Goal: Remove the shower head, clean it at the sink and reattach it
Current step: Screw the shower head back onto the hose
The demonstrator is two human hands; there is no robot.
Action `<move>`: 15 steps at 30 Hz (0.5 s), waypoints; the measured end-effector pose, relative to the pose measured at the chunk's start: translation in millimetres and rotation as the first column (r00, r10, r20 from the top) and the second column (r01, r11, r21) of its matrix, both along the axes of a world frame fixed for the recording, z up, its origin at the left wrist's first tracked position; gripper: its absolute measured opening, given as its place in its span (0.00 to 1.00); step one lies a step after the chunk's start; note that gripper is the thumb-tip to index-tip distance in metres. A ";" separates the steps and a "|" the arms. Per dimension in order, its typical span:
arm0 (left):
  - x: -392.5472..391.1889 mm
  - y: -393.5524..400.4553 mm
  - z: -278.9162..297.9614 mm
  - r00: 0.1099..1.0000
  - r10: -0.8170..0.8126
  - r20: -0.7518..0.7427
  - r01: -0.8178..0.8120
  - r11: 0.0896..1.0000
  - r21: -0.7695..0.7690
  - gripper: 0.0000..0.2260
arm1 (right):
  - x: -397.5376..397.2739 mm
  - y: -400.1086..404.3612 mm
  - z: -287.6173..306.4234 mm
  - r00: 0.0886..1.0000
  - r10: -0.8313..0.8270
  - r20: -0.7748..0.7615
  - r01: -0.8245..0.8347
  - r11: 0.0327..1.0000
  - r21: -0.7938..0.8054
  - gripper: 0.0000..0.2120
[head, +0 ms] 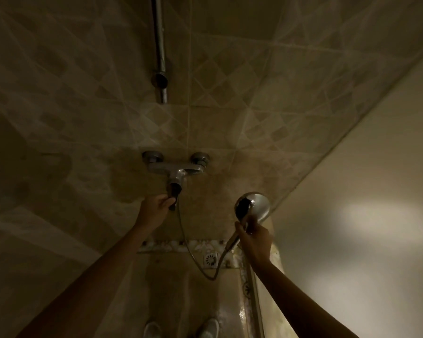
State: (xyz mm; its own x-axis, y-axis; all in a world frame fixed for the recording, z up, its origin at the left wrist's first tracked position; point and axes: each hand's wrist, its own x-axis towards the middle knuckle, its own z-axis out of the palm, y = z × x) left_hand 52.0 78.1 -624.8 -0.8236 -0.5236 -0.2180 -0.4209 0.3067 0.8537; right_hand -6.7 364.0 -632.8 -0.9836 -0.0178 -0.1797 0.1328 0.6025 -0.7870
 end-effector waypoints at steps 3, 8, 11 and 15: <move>-0.1 -0.1 2.7 1.000 -0.001 0.011 0.001 0.999 -0.048 0.14 | 3.8 -5.5 5.5 0.999 0.039 -0.020 -0.038 0.997 0.067 0.09; -1.8 0.2 2.6 1.000 -0.009 0.013 0.011 0.990 -0.138 0.12 | 2.3 -10.0 14.1 0.989 -0.138 -0.044 0.136 0.989 -0.054 0.09; -2.5 -2.3 1.9 0.999 -0.027 0.018 0.030 0.987 -0.160 0.13 | 3.4 -9.3 23.1 0.983 -0.152 -0.102 0.137 0.981 -0.139 0.03; -2.4 -3.8 2.4 0.998 -0.047 0.029 0.051 0.984 -0.170 0.13 | -0.5 -10.7 35.7 0.961 -0.261 -0.090 0.229 0.936 -0.266 0.06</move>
State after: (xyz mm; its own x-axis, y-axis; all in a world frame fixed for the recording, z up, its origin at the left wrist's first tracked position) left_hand 49.7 74.3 -622.4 -0.8446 -0.5141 -0.1495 -0.4221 0.4678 0.7765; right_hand -7.3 353.3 -597.2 -0.9770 0.1978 -0.0790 0.1448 0.3445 -0.9276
